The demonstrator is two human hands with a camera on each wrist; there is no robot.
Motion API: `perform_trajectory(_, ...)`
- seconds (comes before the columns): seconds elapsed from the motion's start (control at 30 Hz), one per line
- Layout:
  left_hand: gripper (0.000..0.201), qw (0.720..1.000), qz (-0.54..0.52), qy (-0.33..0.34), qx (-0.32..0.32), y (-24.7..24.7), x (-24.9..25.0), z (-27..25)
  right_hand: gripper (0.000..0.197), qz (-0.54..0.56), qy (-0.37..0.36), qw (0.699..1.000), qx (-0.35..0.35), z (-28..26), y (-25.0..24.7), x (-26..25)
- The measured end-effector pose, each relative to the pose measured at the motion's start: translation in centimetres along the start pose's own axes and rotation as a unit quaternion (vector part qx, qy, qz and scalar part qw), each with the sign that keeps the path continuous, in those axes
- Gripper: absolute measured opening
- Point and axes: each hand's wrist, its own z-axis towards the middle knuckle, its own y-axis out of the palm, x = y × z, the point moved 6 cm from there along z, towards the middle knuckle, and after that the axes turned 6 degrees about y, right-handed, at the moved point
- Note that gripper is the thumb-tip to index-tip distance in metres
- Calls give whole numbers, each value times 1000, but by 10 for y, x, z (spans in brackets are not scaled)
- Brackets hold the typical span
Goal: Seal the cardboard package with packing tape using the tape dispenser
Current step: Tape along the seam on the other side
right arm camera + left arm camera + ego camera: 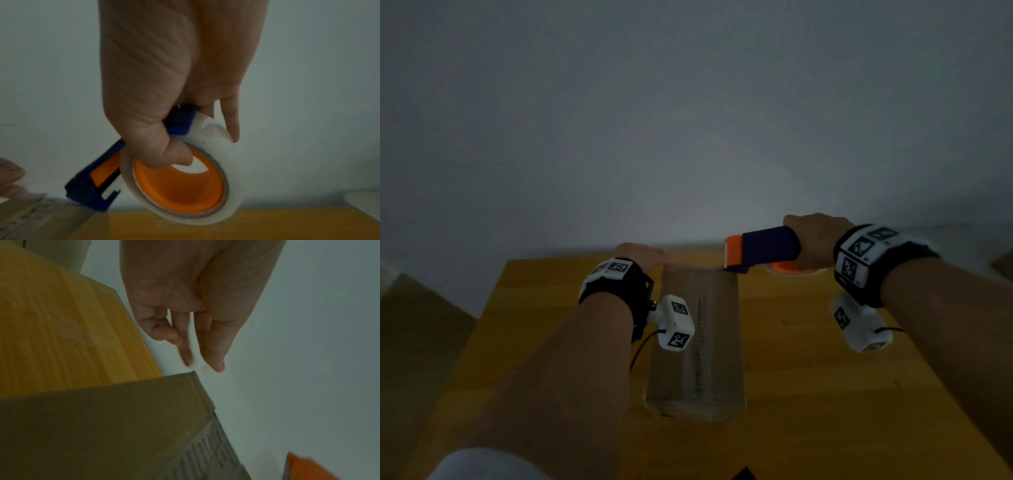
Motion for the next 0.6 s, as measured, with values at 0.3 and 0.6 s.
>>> perform_trajectory(0.3,56,994,108,-35,4,2,-3,7,54,-79,102,989,-68,10,5,-7)
perform_trajectory(0.6,65,993,103,-66,6,5,-14,14,50,-64,91,993,-34,17,4,-11)
